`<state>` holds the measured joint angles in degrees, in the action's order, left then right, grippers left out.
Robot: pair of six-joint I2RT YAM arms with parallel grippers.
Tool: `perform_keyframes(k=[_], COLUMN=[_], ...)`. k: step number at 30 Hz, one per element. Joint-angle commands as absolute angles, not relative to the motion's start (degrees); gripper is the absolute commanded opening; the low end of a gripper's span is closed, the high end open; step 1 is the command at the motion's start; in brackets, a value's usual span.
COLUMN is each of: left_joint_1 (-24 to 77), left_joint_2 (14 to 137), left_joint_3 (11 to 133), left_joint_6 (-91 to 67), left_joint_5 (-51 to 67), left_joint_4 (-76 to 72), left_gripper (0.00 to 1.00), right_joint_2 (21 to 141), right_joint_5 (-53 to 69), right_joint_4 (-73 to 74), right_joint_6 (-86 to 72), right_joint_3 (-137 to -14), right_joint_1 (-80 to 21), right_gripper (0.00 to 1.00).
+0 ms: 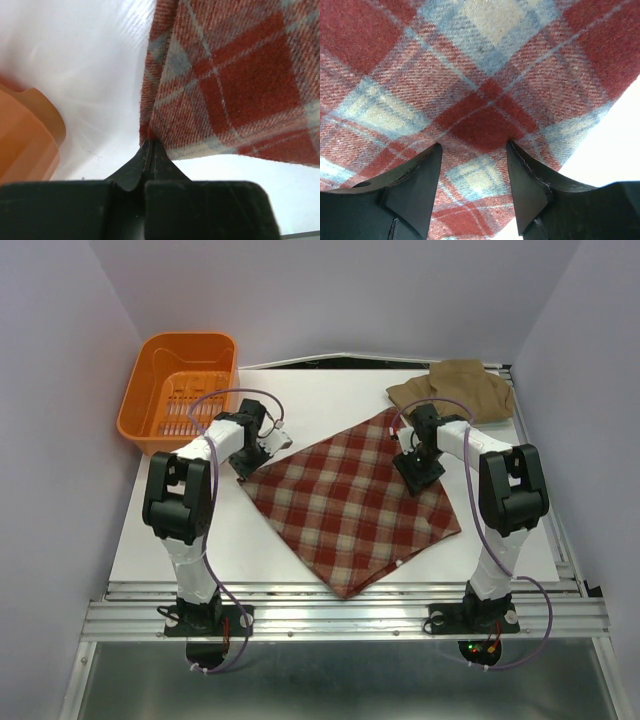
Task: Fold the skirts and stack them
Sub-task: Flatten the skirt out
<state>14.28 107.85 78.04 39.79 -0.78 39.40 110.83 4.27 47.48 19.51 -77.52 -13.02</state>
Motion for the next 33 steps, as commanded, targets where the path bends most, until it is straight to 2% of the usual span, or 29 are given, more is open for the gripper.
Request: perform_keyframes(k=[1, 3, 6, 14, 20, 26, 33], left_joint_1=[13.7, 13.7, 13.9, 15.4, 16.2, 22.9, 37.3], left_joint_2=[105.1, 103.2, 99.9, 95.7, 94.9, 94.3, 93.9], left_joint_3=[77.7, 79.4, 80.9, 70.6, 60.7, 54.7, 51.1], left_joint_6=[41.2, 41.3, 42.2, 45.2, 45.3, 45.9, 41.9], left_joint_5=[-2.1, 0.6, 7.9, 11.7, 12.2, 12.1, 14.0], left_joint_4=[40.5, 41.1, 42.5, 36.1, 33.2, 33.0, 32.7], left_gripper=[0.33, 0.41, 0.43, 0.40, 0.35, 0.31, 0.27], right_joint_2=[111.5, 112.0, 113.4, 119.4, 126.9, 129.5, 121.8], right_joint_5=[3.9, 4.7, 4.8, 1.6, 1.2, 3.7, 3.2], right_joint_4=[45.5, 45.6, 44.9, 42.5, 43.8, 44.3, 43.2], right_joint_6=[19.5, 19.4, 19.5, 19.4, 20.5, 20.4, 18.1], right_joint_3=[-77.4, -78.2, -78.7, -83.0, -94.7, -106.4, -112.5], right_joint_1=[-12.6, -12.6, -13.4, -19.9, -20.6, -20.6, -19.3], right_gripper=[0.60, 0.60, 0.60, 0.59, 0.60, 0.62, 0.71])
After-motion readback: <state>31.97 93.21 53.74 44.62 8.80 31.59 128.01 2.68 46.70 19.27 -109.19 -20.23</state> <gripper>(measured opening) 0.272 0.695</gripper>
